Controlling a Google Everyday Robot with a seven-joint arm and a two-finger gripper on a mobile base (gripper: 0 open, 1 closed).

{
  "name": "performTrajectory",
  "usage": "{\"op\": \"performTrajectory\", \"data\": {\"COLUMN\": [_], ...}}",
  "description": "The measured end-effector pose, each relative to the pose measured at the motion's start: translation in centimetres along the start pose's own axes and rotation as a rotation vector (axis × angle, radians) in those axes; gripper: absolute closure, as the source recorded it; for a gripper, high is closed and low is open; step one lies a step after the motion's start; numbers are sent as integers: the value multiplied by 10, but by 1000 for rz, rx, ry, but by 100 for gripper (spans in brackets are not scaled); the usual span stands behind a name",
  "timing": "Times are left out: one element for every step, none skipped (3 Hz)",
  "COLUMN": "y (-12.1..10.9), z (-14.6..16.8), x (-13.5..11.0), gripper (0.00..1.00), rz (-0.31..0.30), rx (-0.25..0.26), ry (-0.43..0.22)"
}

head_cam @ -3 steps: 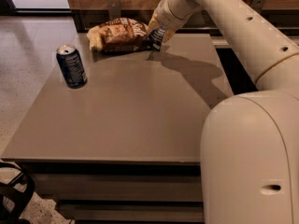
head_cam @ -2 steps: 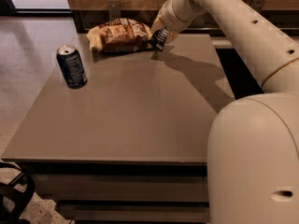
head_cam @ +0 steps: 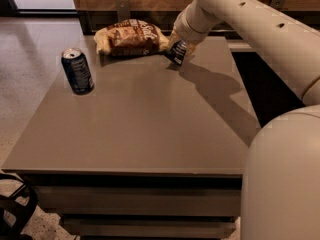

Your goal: Move rxbar blueberry near brown chip bag

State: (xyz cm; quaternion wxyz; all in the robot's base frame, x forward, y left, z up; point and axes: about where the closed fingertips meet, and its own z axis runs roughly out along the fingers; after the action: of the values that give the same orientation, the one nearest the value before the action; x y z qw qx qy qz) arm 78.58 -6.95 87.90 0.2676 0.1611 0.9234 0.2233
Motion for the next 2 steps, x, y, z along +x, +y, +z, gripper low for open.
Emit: {"op": "performTrajectory", "data": {"y": [1, 0], "z": [3, 5], "x": [-1, 1], "gripper": [74, 50], "rz": [3, 1], "rx": [-6, -5], "ry": [0, 4]}}
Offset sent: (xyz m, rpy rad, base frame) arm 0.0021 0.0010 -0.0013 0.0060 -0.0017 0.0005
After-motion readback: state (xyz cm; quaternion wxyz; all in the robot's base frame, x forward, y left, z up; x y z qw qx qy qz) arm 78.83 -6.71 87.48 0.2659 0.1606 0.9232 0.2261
